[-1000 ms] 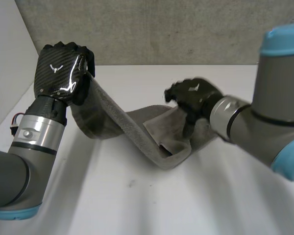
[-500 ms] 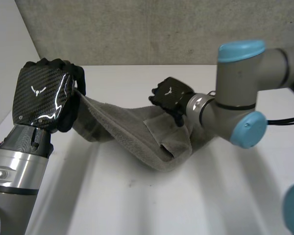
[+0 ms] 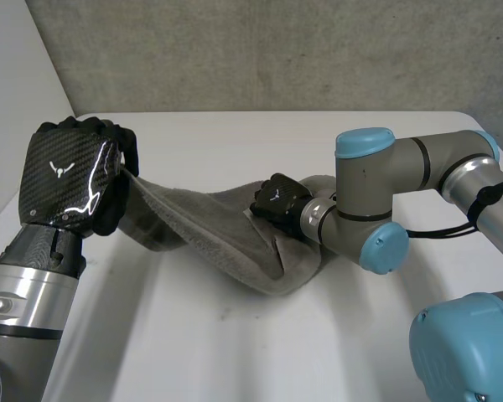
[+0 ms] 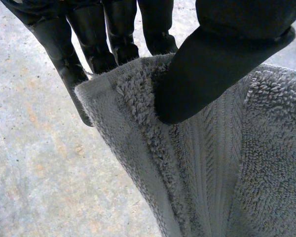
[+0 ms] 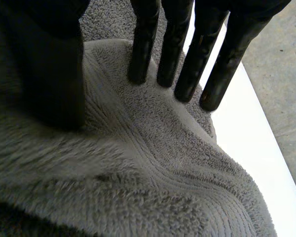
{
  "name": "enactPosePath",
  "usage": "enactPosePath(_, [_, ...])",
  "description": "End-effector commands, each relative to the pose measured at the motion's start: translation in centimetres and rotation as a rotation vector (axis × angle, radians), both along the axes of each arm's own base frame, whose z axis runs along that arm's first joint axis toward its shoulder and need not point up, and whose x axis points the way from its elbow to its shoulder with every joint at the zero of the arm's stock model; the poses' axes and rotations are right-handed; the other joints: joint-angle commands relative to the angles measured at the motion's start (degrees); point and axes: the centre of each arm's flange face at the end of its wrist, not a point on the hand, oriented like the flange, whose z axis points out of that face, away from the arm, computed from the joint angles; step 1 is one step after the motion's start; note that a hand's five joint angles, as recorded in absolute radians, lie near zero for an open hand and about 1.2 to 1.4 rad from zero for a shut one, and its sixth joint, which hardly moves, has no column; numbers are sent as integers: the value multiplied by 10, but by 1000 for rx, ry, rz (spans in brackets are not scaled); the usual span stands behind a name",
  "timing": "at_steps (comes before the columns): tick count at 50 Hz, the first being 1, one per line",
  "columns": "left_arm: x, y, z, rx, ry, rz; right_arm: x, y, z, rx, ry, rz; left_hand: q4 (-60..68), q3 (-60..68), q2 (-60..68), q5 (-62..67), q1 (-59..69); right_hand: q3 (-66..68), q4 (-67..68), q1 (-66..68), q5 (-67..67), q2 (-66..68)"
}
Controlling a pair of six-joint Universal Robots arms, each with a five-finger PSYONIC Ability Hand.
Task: Fold the towel.
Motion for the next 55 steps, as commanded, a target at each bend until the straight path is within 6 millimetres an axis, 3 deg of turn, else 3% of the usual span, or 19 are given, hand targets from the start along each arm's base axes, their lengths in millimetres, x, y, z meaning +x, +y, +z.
enactPosePath(1, [0,-1,-1,2,-1,0,1,-2,11,-28,-17,-9,102,102,102,109,107,377,376,377,378,373])
enactPosePath(17, [2,-3,0,2,-1,9,-6,-11,52,22,-160,-86,102,102,102,109,107,378,377,378,379,374])
enactPosePath(18, [2,-3,0,2,-1,9,-7,-9,51,42,-161,-84,102,102,102,109,107,242,241,242,243,238])
enactPosePath(19, [2,-3,0,1,0,12,-7,-9,51,42,-161,-84,102,102,102,109,107,241,240,241,242,237])
enactPosePath(20, [2,-3,-1,2,-1,11,-7,-7,46,57,-155,-77,102,102,102,109,107,-157,-158,-157,-156,-161])
enactPosePath(21, [2,-3,-1,3,-1,11,-7,-4,39,81,-142,-62,102,102,102,109,107,-300,-300,-299,-299,-303])
enactPosePath(36, [6,-6,-3,9,-3,29,-14,16,5,129,30,46,102,102,102,109,107,-322,-323,-322,-321,-326])
enactPosePath(41, [7,-7,-3,9,-3,34,-14,20,1,147,43,53,102,102,102,109,107,-256,-256,-255,-255,-259])
enactPosePath(43, [7,-7,-3,10,-2,35,-13,20,2,142,42,52,102,102,102,109,107,-129,-129,-128,-127,-132])
enactPosePath(44, [7,-7,-3,9,-3,36,-13,20,2,142,42,52,102,102,102,109,107,-128,-129,-128,-127,-132])
enactPosePath(46, [7,-7,-3,9,-3,36,-12,17,8,120,28,46,102,102,102,109,107,43,42,43,44,39])
enactPosePath(47, [7,-7,-3,8,-2,35,-12,17,8,120,28,46,102,102,102,109,107,44,43,44,45,40])
enactPosePath(51, [7,-8,-2,5,-1,39,-7,6,27,49,-28,20,102,102,102,109,107,280,279,281,281,277])
enactPosePath(55, [6,-12,5,-19,9,38,-4,-7,45,-4,-97,-51,102,102,102,109,107,378,377,378,379,374])
